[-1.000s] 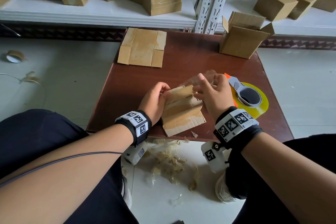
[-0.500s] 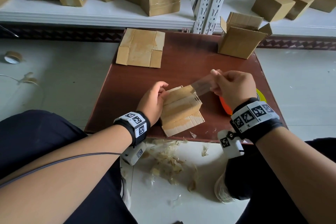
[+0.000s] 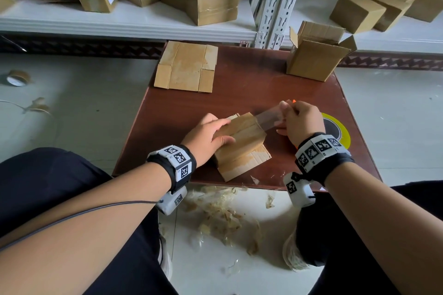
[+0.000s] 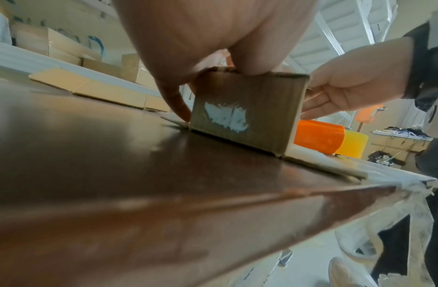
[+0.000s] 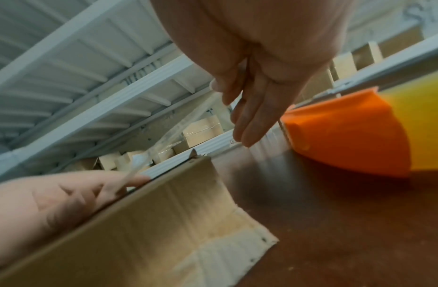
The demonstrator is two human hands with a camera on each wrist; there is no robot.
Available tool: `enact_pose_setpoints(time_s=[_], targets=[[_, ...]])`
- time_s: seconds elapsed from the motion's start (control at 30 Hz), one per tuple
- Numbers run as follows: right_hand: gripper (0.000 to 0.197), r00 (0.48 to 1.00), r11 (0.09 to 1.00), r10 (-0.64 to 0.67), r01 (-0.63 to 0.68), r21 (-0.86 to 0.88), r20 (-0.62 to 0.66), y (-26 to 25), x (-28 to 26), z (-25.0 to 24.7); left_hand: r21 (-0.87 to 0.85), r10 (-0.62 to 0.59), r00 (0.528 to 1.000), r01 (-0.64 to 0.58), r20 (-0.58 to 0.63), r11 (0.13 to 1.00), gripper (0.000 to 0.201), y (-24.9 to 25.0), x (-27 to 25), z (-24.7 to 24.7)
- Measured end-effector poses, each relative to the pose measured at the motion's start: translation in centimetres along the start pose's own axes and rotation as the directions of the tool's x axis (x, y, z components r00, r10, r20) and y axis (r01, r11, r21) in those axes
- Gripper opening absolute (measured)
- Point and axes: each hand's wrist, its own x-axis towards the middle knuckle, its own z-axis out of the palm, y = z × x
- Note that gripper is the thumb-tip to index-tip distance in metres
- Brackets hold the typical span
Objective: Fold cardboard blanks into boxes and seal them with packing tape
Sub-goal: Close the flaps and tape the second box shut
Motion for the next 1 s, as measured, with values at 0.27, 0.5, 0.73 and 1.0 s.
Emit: enact_pose_setpoints(time_s=[0.27,0.5,0.73,1.0], targets=[[0.029,0.995,0.979,0.096,-0.093,0.184,-0.008,-0.4,0.1,1.0,0.094,-0.013,0.997,0.006,0.072,0.996,0.070,0.3,-0.8,-0.1],[0.035,0.994,0.992,0.103,-0.100,0.075,-0.038,0.8,0.8,0.8,0.255,-0.080,0.986,0.041,0.144,0.966,0.107,1.3,-1.5,-0.6],[0.038,0.992,0.992,0.123,-0.121,-0.041,0.034,0.7,0.8,0.8,0.230,-0.145,0.974,0.103,0.174,0.968,0.090,1.6,-1.7,-1.0],[0.042,0.997,0.952,0.065,-0.047,-0.304,0.050,1.0,0.1,1.2,0.001,-0.043,0.999,0.043,-0.012,0.999,0.083,1.4,-3.0,-1.4]])
